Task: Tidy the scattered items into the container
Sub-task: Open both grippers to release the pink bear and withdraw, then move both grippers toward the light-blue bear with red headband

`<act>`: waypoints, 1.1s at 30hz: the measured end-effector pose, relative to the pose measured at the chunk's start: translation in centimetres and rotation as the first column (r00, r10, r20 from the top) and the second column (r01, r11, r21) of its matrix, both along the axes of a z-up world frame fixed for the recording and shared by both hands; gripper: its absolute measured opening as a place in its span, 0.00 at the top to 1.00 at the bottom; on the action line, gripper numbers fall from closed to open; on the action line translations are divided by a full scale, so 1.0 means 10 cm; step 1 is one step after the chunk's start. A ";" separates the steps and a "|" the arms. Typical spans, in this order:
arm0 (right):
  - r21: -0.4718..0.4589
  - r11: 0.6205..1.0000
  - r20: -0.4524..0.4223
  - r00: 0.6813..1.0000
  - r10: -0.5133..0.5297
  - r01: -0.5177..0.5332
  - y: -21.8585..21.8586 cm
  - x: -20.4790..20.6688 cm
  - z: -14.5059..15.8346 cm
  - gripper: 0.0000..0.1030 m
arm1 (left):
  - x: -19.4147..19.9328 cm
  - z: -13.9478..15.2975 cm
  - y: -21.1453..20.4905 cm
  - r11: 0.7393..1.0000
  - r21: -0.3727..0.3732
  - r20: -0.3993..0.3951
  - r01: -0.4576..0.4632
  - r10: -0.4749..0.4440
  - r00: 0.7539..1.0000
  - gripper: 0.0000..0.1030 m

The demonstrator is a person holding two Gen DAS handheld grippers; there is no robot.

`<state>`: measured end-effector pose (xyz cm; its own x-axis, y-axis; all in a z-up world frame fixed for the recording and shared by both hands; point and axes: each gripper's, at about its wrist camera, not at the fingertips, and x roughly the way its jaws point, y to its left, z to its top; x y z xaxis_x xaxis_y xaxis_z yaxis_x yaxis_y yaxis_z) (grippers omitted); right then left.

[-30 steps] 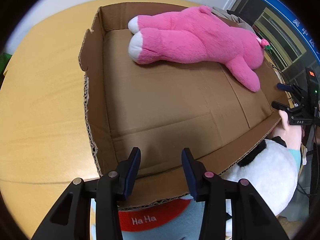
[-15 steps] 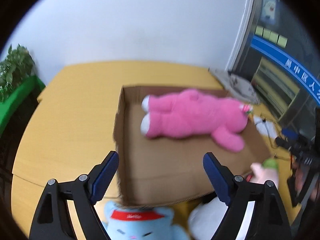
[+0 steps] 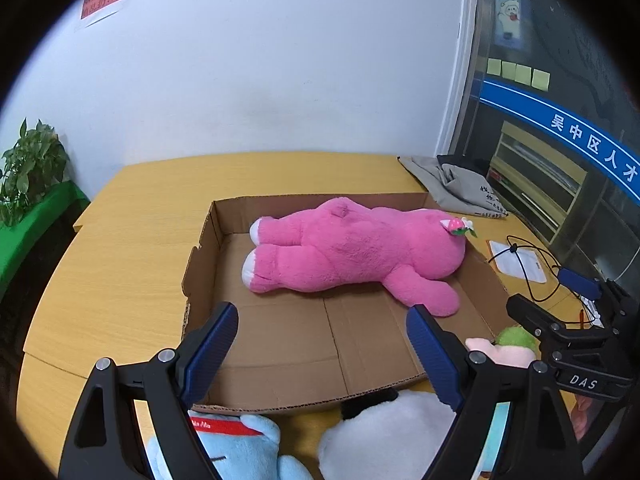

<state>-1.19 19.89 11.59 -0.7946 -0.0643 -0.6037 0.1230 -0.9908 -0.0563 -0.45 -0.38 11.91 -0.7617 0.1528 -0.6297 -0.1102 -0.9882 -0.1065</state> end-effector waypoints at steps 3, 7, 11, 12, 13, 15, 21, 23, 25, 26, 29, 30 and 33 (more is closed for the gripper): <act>0.008 1.000 0.003 1.000 0.009 -0.009 -0.02 0.03 0.00 0.00 | 0.02 -0.01 0.03 1.000 0.005 0.012 0.019 -0.019 1.000 0.16; 0.002 1.000 -0.002 1.000 0.007 -0.007 -0.02 0.06 0.01 0.00 | 0.07 0.00 0.07 1.000 -0.006 0.010 0.029 -0.029 1.000 0.16; 0.003 1.000 -0.001 1.000 0.001 -0.001 -0.02 0.07 0.02 0.00 | 0.09 0.01 0.06 1.000 0.001 0.010 0.028 -0.028 1.000 0.16; 0.004 1.000 0.003 1.000 0.001 -0.001 -0.02 0.07 0.02 0.00 | 0.09 0.00 0.06 1.000 0.006 0.014 0.029 -0.029 0.999 0.16; 0.006 1.000 0.007 1.000 0.002 -0.003 -0.03 0.07 0.01 0.00 | 0.09 0.00 0.06 0.999 0.009 0.018 0.031 -0.031 0.999 0.16; 0.009 1.000 0.010 1.000 0.005 -0.005 -0.05 0.08 0.00 0.00 | 0.10 -0.01 0.06 0.999 0.007 0.017 0.031 -0.031 0.999 0.16; 0.008 1.000 0.014 1.000 0.009 -0.009 -0.07 0.11 -0.02 0.00 | 0.09 -0.03 0.06 1.000 0.006 0.020 0.029 -0.029 0.999 0.16; 0.008 1.000 0.012 1.000 0.005 -0.005 -0.06 0.11 -0.02 0.00 | 0.08 -0.03 0.05 1.000 0.008 0.021 0.024 -0.024 0.999 0.16; 0.008 1.000 0.013 1.000 0.002 -0.002 -0.06 0.10 -0.02 0.00 | 0.07 -0.03 0.05 1.000 0.011 0.025 0.028 -0.028 0.999 0.16; 0.009 1.000 0.014 1.000 0.002 -0.002 -0.06 0.10 -0.02 0.00 | 0.07 -0.03 0.05 1.000 0.010 0.026 0.028 -0.028 0.999 0.16; 0.011 1.000 0.015 1.000 0.000 0.000 -0.05 0.10 -0.02 0.00 | 0.05 -0.02 0.02 1.000 0.018 0.026 0.025 -0.026 0.999 0.16; 0.011 1.000 0.016 1.000 -0.002 0.002 -0.05 0.11 -0.03 0.00 | 0.05 -0.02 0.02 0.999 0.022 0.028 0.028 -0.029 0.999 0.16; 0.009 1.000 0.024 1.000 -0.004 0.004 -0.04 0.12 -0.04 0.00 | 0.07 -0.04 0.01 0.999 0.013 0.028 0.039 -0.039 0.999 0.16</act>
